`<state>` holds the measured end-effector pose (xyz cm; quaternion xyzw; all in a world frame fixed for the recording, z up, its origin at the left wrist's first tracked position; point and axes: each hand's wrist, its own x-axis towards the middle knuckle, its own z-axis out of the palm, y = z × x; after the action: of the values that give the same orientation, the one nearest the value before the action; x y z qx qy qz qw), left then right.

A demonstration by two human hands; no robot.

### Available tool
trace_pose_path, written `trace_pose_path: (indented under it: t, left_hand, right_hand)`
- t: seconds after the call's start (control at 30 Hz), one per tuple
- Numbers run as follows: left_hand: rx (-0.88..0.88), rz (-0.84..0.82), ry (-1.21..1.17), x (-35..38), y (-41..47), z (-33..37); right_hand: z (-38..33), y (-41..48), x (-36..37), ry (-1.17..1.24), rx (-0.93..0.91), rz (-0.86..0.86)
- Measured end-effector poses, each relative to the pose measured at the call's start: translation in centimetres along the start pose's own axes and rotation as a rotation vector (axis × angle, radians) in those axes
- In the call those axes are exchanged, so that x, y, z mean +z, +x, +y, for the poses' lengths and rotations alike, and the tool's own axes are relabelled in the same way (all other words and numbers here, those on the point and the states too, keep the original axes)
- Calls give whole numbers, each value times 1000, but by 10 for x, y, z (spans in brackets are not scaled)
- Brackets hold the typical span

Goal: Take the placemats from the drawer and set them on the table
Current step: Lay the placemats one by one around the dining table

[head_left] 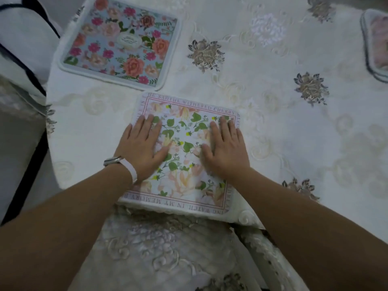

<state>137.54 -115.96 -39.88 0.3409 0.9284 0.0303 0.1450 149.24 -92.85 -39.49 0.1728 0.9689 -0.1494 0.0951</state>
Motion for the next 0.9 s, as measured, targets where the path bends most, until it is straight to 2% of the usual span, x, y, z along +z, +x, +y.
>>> trace_pose_path:
  t: [0.27, 0.37, 0.47, 0.57, 0.77, 0.9]
  left_hand:
    - [22, -15, 39, 18, -60, 24]
    - [124, -32, 84, 28, -75, 39]
    - [197, -49, 117, 34, -88, 47]
    - [285, -76, 153, 34, -93, 31]
    - [204, -165, 108, 26, -106, 11]
    - [126, -236, 133, 13, -113, 9]
  right_hand:
    - [-17, -66, 15, -131, -180, -124]
    - [-35, -88, 30, -173, -314, -134]
    - [-41, -104, 41, -187, -370, -100]
    - [-27, -113, 36, -245, -418, -152]
    - [10, -149, 16, -223, -144, -255]
    - [32, -165, -4, -168, -31, -332]
